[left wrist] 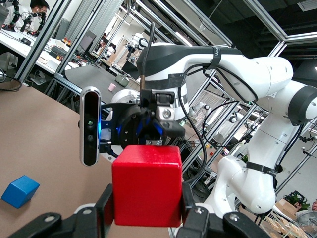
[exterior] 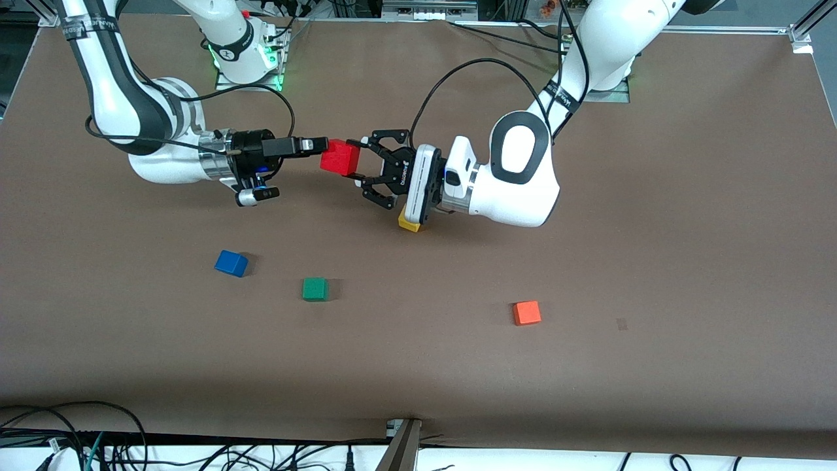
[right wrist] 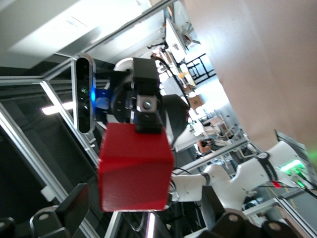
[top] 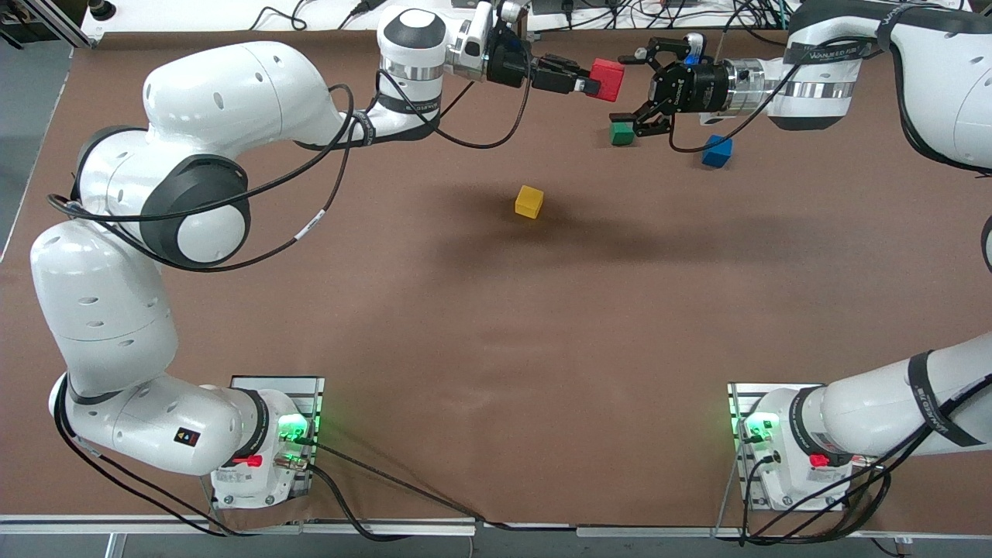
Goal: Pass red block to right arm, stack on blue
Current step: 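Close the right gripper on the red cube held by the left gripper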
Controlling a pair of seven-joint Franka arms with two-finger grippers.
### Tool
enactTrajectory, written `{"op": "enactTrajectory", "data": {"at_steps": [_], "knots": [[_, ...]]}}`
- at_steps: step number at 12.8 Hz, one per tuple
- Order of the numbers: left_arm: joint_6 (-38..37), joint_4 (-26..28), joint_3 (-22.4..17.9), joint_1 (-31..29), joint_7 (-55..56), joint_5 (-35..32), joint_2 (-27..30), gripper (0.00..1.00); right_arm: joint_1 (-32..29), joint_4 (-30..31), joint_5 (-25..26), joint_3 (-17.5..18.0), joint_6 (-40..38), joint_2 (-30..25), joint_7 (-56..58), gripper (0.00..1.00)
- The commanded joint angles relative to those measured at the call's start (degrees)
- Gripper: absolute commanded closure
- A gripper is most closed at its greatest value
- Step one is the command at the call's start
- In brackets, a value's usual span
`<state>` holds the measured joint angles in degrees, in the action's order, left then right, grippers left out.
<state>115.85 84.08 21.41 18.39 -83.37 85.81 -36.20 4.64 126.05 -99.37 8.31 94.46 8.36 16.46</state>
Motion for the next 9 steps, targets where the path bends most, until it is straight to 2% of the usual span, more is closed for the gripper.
{"op": "enactTrajectory", "data": {"at_steps": [1,3,4,5,6,7,8,9], "knots": [[0.2,-2.0,-0.4,0.9,0.7,1.6,-1.1,1.0,0.0,0.3,-4.4,0.5,0.6,0.5,1.5,0.0],[0.2,-2.0,-0.4,0.9,1.0,2.0,-1.0,1.0,0.2,0.2,-4.4,0.5,1.0,0.8,1.5,0.06],[0.2,-2.0,-0.4,0.9,1.0,2.0,-1.0,1.0,0.2,-0.6,-4.4,0.6,1.0,1.9,1.5,0.24],[0.2,-2.0,-0.4,0.9,1.1,2.0,-1.0,1.0,0.3,-0.8,-4.4,0.6,1.0,2.2,1.5,0.5],[0.2,-2.0,-0.4,0.9,1.0,2.1,-1.0,1.0,0.3,-0.9,-4.1,0.5,1.0,2.5,1.6,0.71],[0.2,-1.9,-0.4,0.9,1.1,2.1,-1.0,1.0,0.3,-1.3,-4.0,0.5,0.9,2.5,1.6,0.85],[0.2,-2.0,-0.4,0.9,1.2,2.1,-1.0,1.0,0.3,-1.5,-4.0,0.5,0.9,2.5,1.5,0.92],[0.2,-1.9,-0.4,0.9,1.6,2.1,-1.1,1.0,0.3,-1.9,-4.0,0.5,0.9,2.5,1.5,0.93]]}}
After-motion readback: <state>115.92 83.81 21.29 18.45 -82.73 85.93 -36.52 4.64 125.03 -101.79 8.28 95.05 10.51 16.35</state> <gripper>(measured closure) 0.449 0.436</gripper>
